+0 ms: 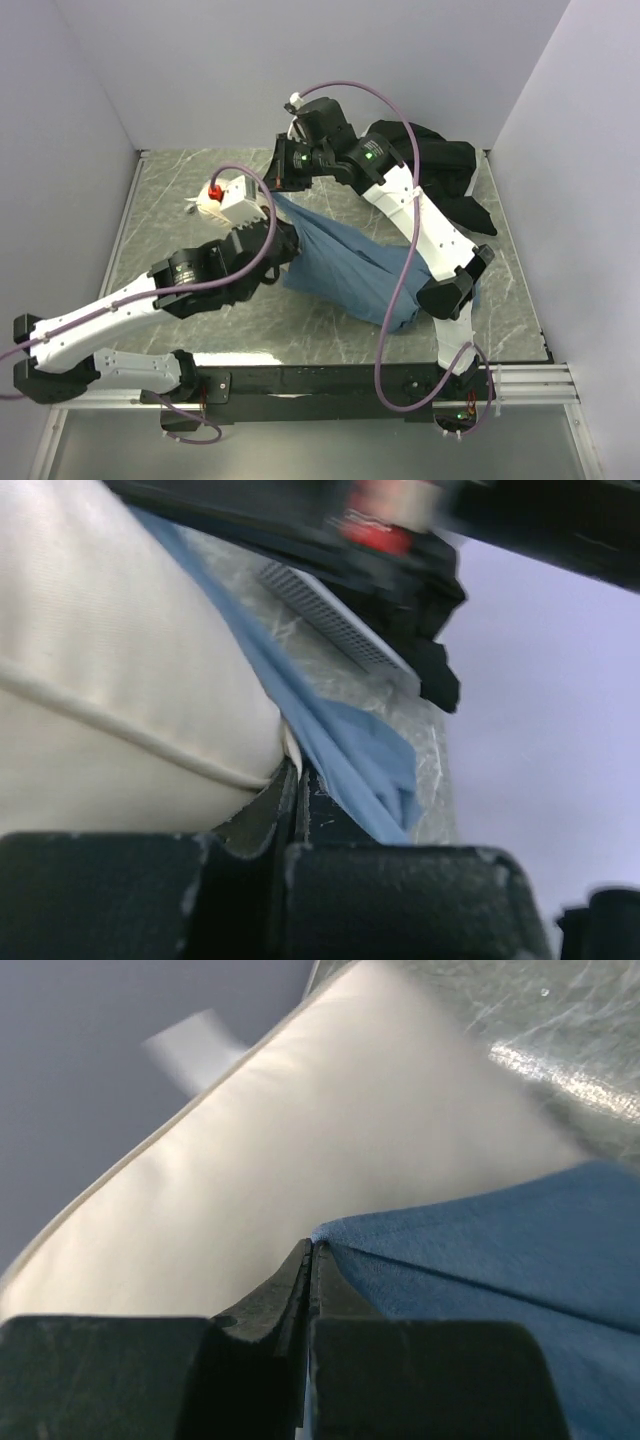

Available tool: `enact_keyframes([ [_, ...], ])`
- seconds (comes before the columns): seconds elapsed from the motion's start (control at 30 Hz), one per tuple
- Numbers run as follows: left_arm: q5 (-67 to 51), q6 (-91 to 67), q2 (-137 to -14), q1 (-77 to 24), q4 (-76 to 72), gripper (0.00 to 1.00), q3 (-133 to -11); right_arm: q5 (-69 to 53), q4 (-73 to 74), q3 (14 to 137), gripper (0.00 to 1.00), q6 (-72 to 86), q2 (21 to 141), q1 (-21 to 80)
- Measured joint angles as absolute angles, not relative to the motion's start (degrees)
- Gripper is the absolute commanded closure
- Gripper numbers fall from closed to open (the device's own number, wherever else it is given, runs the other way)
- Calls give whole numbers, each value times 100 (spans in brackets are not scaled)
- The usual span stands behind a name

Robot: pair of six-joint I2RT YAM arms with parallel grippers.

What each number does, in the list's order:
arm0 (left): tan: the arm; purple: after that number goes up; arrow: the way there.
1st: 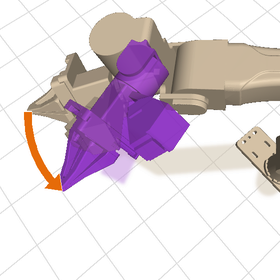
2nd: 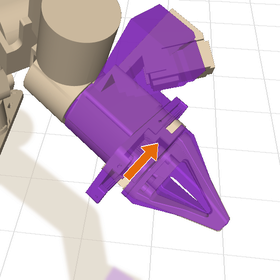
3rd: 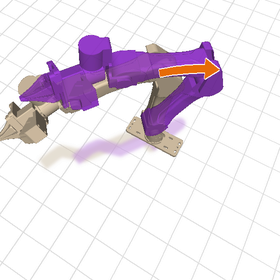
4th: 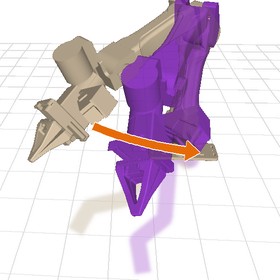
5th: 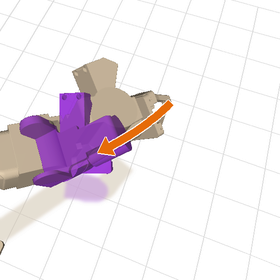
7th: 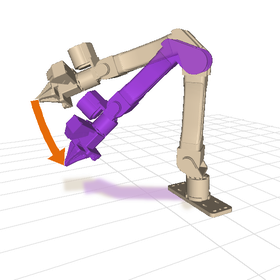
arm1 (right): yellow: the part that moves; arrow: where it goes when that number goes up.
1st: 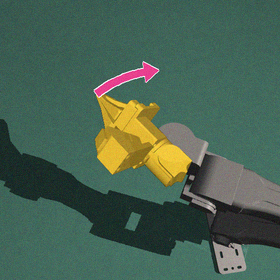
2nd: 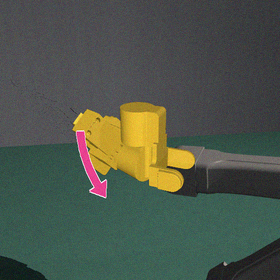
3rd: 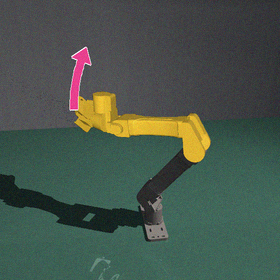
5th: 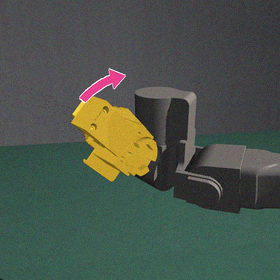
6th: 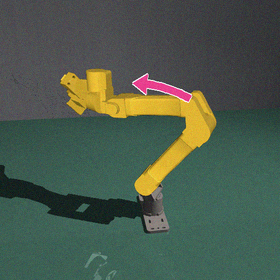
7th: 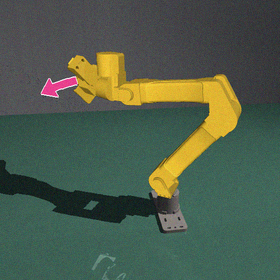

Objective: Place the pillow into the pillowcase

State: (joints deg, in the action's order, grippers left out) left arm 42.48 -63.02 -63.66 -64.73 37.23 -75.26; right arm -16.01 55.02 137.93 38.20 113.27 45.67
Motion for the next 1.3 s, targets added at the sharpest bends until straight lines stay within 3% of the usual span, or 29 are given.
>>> enact_keyframes([
  [0.2,5734,-7369,-7037,-7841,5330,99,-8930,-1721,5443,13799,100,3892,11327,4659],
  [0.33,5968,-7955,-6694,-7787,5662,99,-8401,-1702,5288,13799,100,3896,11327,4713],
  [0.5,5179,-7708,-5725,-6560,4886,99,-7008,-1653,5214,13799,100,3885,11327,4727],
  [0.83,3321,-7454,-6049,-4480,3841,99,-5802,-1616,5118,13688,100,3638,11762,4375],
  [1.07,2864,-7157,-5470,-4698,3903,99,-6023,-1498,5234,13513,100,3361,12700,3972],
  [1.3,2635,-6403,-5236,-5061,4228,99,-7577,-1347,5374,13546,100,3144,12672,4128],
])
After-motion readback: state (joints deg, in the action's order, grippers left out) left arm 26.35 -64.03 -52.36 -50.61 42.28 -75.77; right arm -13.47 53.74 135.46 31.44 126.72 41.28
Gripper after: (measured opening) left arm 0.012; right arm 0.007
